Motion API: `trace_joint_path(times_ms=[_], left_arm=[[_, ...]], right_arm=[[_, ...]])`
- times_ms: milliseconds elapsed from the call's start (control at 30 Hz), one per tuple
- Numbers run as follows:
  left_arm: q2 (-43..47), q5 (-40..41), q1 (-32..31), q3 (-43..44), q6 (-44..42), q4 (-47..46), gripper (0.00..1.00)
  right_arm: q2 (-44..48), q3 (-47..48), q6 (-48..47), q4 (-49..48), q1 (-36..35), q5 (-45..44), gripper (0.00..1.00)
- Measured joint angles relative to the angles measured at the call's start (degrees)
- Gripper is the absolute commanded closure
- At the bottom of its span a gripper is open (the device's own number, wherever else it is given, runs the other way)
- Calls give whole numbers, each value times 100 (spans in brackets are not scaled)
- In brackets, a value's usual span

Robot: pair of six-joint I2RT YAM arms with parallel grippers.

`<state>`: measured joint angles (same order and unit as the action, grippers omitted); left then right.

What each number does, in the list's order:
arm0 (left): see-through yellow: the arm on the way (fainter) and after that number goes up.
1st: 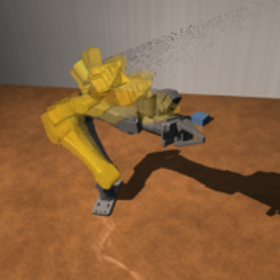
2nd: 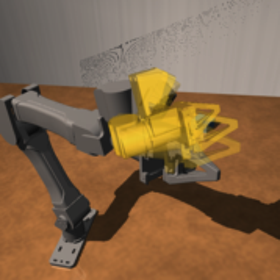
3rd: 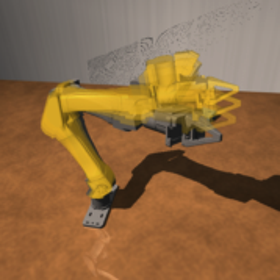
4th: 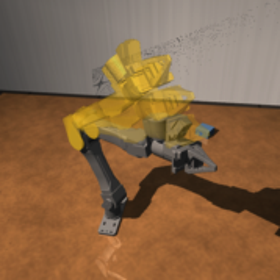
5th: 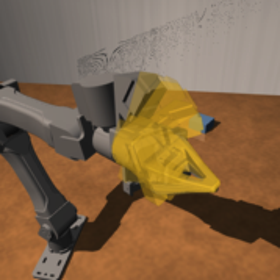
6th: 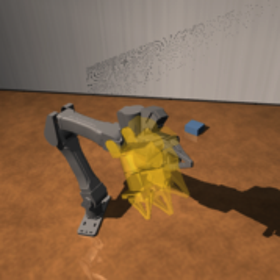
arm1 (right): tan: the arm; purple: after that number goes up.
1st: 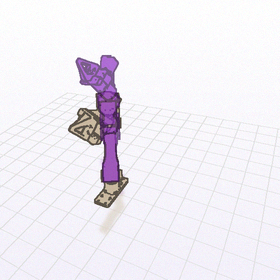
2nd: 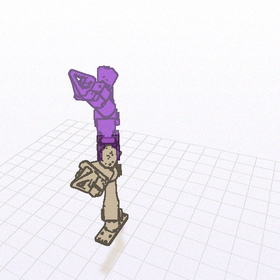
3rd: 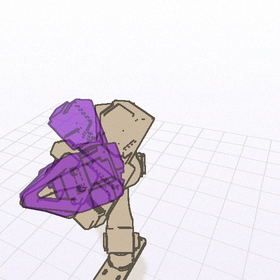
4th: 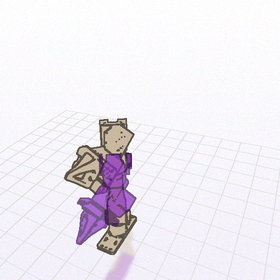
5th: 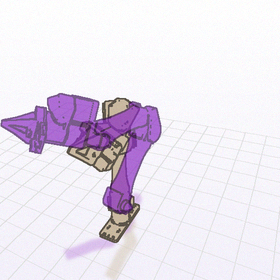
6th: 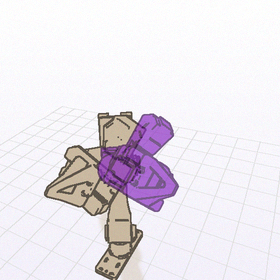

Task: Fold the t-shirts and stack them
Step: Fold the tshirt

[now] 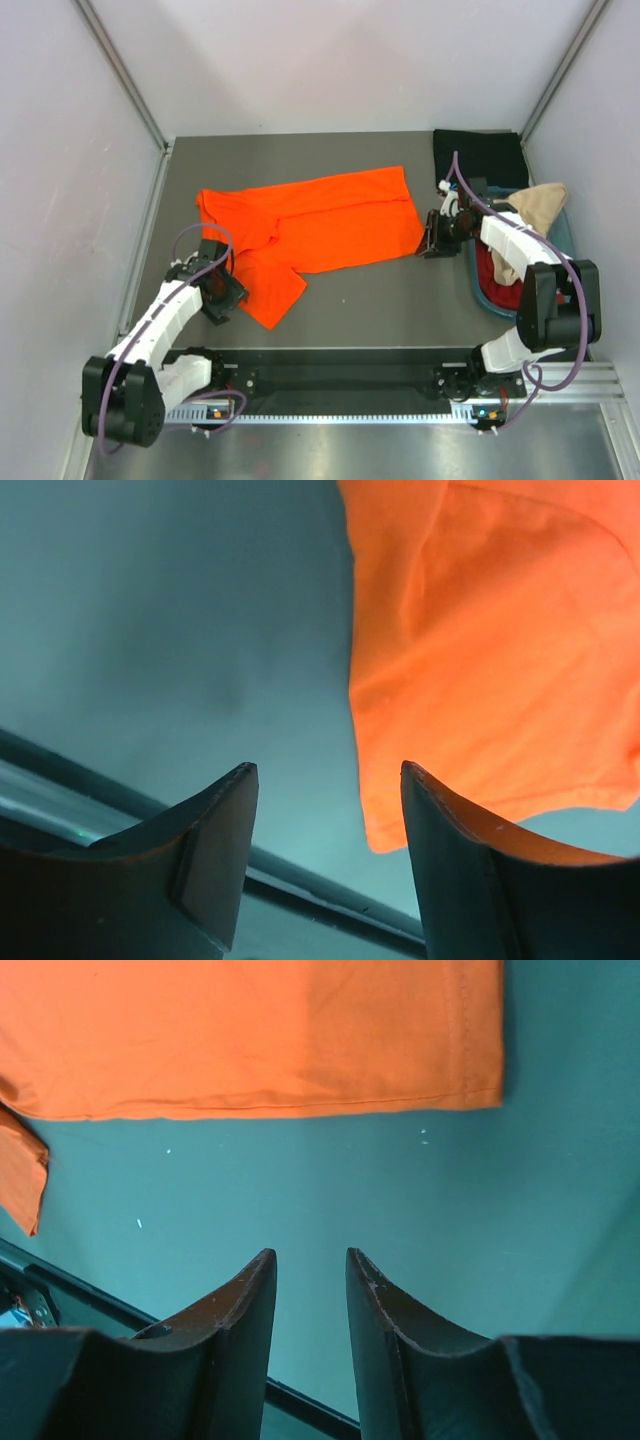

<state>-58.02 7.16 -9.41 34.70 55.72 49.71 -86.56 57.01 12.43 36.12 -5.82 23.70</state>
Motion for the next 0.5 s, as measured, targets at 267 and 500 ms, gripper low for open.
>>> trace_joint_path(times_ms=[267, 500], left_arm=[[-778, 177, 17, 59, -13, -348, 48], [-1394, 181, 26, 319, -129, -745, 51]], right_arm=[[-2, 4, -2, -11, 289, 122, 65], [-37, 9, -46, -17, 400, 201, 66]])
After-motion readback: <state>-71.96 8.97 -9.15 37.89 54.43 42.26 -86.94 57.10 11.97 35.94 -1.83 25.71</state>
